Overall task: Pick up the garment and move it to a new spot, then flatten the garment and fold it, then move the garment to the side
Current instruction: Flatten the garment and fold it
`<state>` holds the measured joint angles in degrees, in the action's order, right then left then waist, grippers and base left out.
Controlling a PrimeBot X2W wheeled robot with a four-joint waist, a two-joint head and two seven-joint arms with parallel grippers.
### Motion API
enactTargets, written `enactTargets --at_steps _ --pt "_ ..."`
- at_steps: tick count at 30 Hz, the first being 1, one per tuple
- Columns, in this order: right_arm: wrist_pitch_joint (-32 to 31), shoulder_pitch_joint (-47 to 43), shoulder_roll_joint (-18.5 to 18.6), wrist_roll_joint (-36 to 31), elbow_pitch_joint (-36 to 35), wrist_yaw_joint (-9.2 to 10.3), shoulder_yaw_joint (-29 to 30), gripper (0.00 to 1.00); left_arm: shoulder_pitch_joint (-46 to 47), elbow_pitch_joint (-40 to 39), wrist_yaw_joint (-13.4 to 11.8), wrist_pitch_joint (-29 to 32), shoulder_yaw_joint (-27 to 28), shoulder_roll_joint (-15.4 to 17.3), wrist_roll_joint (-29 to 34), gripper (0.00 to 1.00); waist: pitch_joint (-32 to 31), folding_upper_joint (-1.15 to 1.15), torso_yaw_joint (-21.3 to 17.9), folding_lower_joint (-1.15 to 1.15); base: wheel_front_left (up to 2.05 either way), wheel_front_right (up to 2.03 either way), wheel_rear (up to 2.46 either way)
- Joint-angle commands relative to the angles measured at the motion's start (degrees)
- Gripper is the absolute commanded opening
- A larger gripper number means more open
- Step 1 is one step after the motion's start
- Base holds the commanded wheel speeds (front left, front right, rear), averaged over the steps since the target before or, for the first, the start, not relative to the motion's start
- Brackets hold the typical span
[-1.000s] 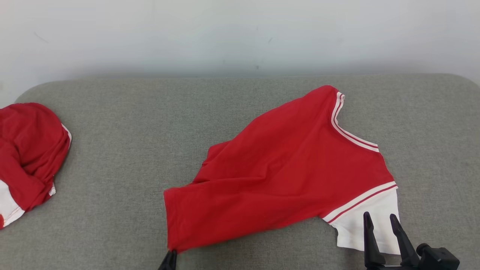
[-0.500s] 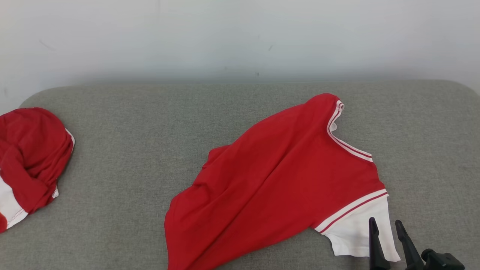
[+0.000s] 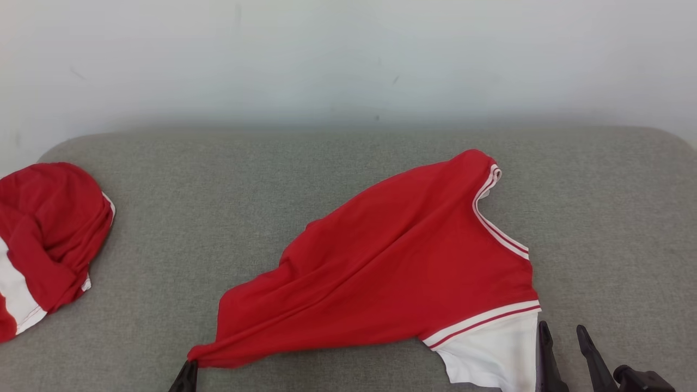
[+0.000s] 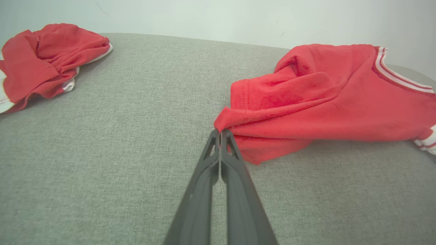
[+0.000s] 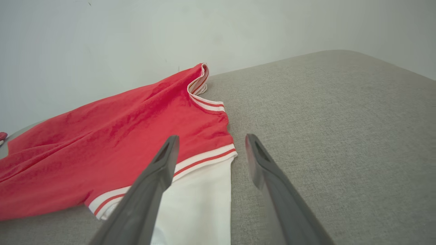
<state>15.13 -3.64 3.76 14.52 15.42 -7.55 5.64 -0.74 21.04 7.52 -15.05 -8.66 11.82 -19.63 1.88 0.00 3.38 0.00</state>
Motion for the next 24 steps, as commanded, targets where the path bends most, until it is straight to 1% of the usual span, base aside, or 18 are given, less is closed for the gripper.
enactTargets --at_steps 1,6,7,8,9,10,11,12,18,24 --pt "0.02 -0.52 0.14 -0.25 0.11 0.14 -0.07 1.0 0.14 0.62 -0.14 -0.19 0.45 0.36 0.64 0.0 -0.46 0.0 -0.62 0.0 0.0 0.0 0.0" --pt "0.01 -1.15 -0.02 -0.32 0.23 0.14 0.11 1.0 -1.27 3.14 -0.14 -0.19 -0.87 -0.39 -0.65 0.0 -0.74 0.0 -1.07 0.0 0.0 0.0 0.0" --pt "0.01 -1.3 -0.07 -0.22 0.3 0.14 0.18 1.0 -1.85 3.67 -0.14 -0.19 -0.96 -0.76 -0.9 0.06 -0.84 0.0 -1.05 0.0 0.0 0.0 0.0" --pt "0.01 -1.41 -0.09 -0.12 0.36 0.14 0.23 1.0 -2.4 4.24 -0.14 -0.19 -0.95 -1.17 -1.02 0.36 -0.93 0.0 -1.0 0.0 0.0 0.0 0.0" --pt "0.01 -1.47 -0.11 -0.04 0.38 0.14 0.27 1.0 -2.89 4.54 -0.14 -0.19 -1.01 -1.57 -0.98 0.8 -1.06 0.0 -0.93 0.0 0.0 0.0 0.0" --pt "0.01 -1.47 -0.11 -0.04 0.38 0.14 0.27 1.0 -2.89 4.54 -0.14 -0.19 -1.01 -1.57 -0.98 0.8 -1.06 0.0 -0.93 0.0 0.0 0.0 0.0" --pt "0.01 -1.64 -0.14 0.03 0.4 0.14 0.29 1.0 -3.51 5.05 -0.14 -0.19 -0.87 -2.0 -1.11 0.89 -1.18 0.0 -0.87 0.0 0.0 0.0 0.0" --pt "0.01 -1.85 -0.17 0.06 0.38 0.14 0.36 1.0 -4.2 5.44 -0.14 -0.19 -0.45 -2.31 -1.22 1.0 -1.26 0.0 -0.78 0.0 0.0 0.0 0.0" --pt "0.01 -2.64 -0.24 -0.05 0.11 0.14 1.14 1.0 -7.2 4.96 -0.14 -0.19 1.53 -3.81 -0.15 1.0 -1.48 0.0 0.2 0.0 0.0 0.0 0.0" --pt "0.02 -3.33 -0.28 -0.27 1.94 0.14 0.77 1.0 -6.11 3.52 -0.14 -0.19 2.66 -4.56 1.55 1.0 -1.39 0.0 0.73 0.0 0.0 0.0 0.0"
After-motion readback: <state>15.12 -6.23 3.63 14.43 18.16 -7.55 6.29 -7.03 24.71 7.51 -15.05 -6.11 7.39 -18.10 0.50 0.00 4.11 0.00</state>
